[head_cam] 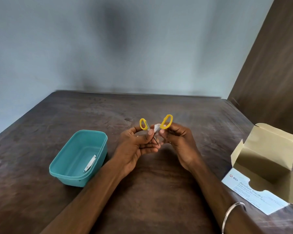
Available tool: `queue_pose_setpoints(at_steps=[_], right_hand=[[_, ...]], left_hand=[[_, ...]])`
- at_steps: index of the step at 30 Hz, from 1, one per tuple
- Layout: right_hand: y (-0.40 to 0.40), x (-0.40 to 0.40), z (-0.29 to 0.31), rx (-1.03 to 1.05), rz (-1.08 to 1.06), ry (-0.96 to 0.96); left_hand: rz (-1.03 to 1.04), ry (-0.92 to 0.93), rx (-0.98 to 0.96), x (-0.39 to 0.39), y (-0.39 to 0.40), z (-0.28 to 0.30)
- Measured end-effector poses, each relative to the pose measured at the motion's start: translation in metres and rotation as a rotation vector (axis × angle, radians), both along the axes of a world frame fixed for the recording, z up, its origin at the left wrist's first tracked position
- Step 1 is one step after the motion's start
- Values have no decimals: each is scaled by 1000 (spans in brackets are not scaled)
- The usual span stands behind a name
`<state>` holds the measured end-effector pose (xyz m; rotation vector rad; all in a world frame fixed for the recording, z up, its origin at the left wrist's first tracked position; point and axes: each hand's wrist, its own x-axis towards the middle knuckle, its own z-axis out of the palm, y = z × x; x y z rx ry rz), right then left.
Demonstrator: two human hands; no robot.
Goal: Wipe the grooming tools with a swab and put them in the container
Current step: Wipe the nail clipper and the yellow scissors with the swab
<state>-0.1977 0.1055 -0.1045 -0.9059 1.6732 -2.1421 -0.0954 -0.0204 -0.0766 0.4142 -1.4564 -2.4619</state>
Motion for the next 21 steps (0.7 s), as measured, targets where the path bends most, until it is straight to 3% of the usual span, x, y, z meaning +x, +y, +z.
queue_pose_setpoints(at_steps=[3,7,11,21], right_hand=[[-1,0,1,-1,-171,18],[3,-2,4,-34,-321,211],[2,-3,-2,39,-269,406],[2,0,-2,147,-184,474]], left_hand=[[-44,-4,-42,2,1,1],[-117,-30,-66,4,5,1],[-106,-26,-55,4,5,3],[-80,1,-29,3,0,1]])
